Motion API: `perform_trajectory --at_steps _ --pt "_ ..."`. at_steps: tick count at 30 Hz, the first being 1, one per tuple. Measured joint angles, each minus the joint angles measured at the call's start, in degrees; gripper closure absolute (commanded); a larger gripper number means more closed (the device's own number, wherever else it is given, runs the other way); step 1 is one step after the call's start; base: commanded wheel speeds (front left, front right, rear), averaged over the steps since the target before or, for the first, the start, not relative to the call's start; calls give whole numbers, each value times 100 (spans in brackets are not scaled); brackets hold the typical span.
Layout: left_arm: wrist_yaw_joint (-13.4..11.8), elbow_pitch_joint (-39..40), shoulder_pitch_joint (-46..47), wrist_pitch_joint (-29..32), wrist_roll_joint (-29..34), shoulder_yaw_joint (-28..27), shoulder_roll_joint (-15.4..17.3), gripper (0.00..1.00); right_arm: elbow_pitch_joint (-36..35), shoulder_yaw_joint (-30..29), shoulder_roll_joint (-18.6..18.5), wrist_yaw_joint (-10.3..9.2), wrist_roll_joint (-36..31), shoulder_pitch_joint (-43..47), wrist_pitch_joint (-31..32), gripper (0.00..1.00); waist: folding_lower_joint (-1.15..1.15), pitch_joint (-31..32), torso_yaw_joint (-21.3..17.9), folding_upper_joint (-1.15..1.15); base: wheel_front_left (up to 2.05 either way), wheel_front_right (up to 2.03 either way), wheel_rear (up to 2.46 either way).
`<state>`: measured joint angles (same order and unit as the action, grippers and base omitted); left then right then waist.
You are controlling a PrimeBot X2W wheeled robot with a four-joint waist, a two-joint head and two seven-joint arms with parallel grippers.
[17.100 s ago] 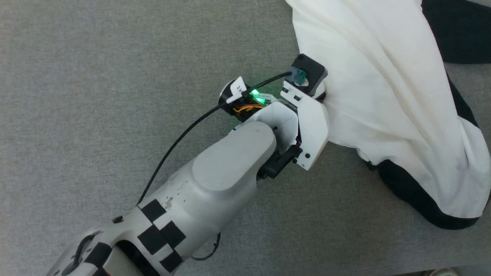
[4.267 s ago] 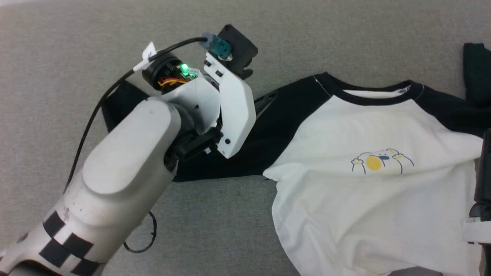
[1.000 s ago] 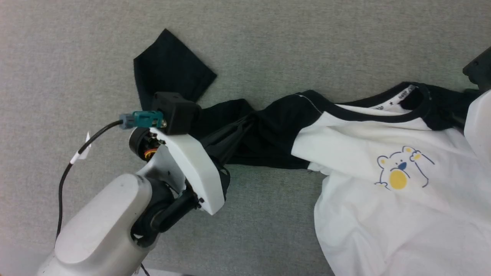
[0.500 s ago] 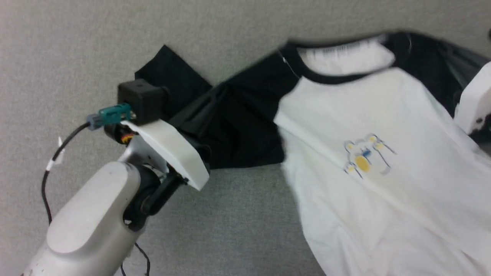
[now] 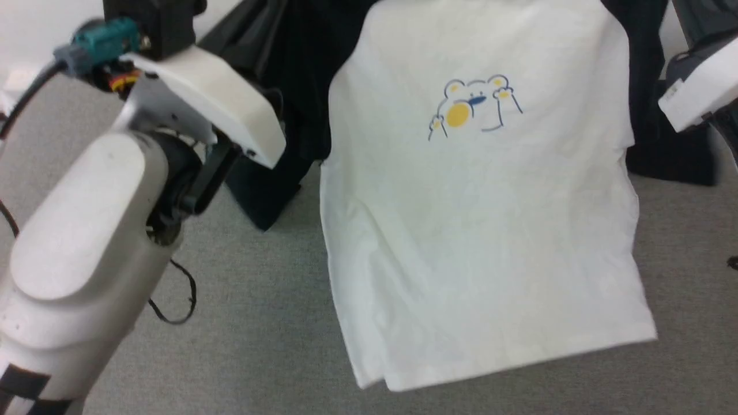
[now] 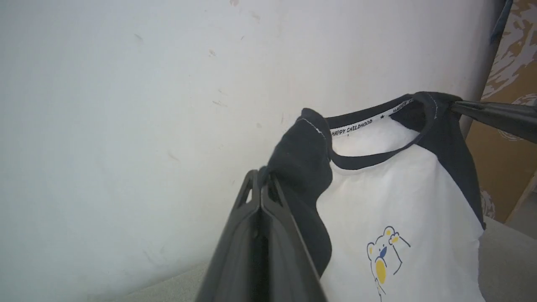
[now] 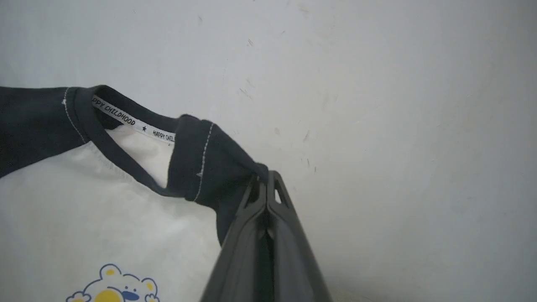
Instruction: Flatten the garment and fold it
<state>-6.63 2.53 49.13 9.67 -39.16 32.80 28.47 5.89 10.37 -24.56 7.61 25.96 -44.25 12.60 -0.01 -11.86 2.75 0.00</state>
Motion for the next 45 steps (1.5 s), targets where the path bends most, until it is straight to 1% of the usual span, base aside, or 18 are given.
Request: perform_trajectory --at_steps 4,9,16,21,26,29,30,32,34,41,45 --pt "3 -155 509 167 143 25 -7 100 -80 23 131 0 -64 -286 120 100 0 340 -103 0 0 0 0" --pt "56 -341 1066 486 146 40 -40 100 -179 64 207 0 -60 -686 372 100 -1 686 -218 0 0 0 0" --pt "103 -325 1360 1010 3 36 -9 100 -347 70 241 0 62 -946 878 100 0 951 -388 0 0 0 0" --pt "79 -152 1360 1386 -136 27 81 100 -460 34 275 0 274 -993 1321 100 0 926 -505 0 0 0 0" --pt "-107 -27 1367 1747 -268 16 108 100 -428 -81 389 0 391 -1155 1863 100 1 696 -560 0 0 0 0" --pt "-260 -119 1544 1760 -263 -40 51 100 -261 -109 420 -1 325 -1378 2024 100 2 469 -586 0 0 0 0" --pt "-275 -170 1676 1757 -221 -44 40 100 -191 -88 420 -1 264 -1513 2051 100 2 379 -594 0 0 0 0" --pt "-274 -358 2041 1689 9 -22 9 100 5 -34 391 -1 45 -1887 2004 100 2 172 -607 0 0 0 0" --pt "-327 -644 2441 1522 135 -107 -127 100 290 22 382 -1 -168 -2347 1876 100 2 -52 -617 0 0 0 0" --pt "-403 -1883 4053 516 710 -252 -726 100 1406 404 441 -1 -1088 -4302 869 100 3 -924 -631 0 0 0 0" --pt "-402 -2402 4777 -155 923 -341 -928 100 1911 734 374 0 -1430 -5200 288 100 3 -1415 -611 0 0 0 0"
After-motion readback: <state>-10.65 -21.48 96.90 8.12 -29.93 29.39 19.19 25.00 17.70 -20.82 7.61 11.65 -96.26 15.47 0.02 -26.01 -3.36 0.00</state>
